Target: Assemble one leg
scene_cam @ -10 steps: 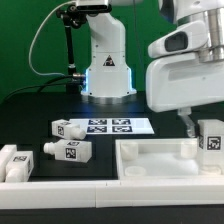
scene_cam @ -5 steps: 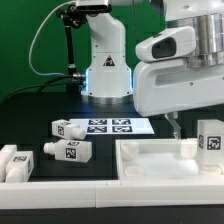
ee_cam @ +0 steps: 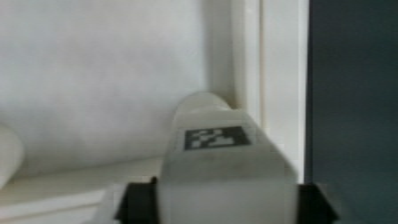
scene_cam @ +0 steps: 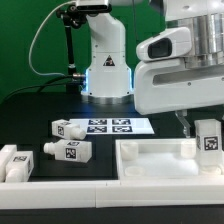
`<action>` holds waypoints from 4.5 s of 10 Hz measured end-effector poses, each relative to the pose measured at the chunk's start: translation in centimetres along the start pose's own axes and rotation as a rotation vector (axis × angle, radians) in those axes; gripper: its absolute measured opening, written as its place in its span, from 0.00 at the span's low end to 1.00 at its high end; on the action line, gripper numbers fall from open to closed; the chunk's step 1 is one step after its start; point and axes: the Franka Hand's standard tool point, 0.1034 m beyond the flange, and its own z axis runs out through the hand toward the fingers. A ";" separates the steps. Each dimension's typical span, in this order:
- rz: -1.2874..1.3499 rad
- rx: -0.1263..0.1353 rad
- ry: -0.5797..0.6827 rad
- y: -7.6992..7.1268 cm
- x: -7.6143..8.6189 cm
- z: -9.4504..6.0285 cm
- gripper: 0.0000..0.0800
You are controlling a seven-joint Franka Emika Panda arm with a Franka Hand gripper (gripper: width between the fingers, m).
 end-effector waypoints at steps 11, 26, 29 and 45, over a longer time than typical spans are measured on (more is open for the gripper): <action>1.242 0.046 0.004 -0.7 0.3 0.3 0.36; 0.144 -0.041 0.025 -1.6 0.0 0.7 0.54; 0.384 -0.046 0.026 -1.3 -0.1 0.7 0.37; 0.118 -0.022 0.036 -0.9 0.8 0.5 0.81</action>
Offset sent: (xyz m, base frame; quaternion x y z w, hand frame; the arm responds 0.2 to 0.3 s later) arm 0.0117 -0.0023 -0.0087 -0.0111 0.0168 0.2528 0.9673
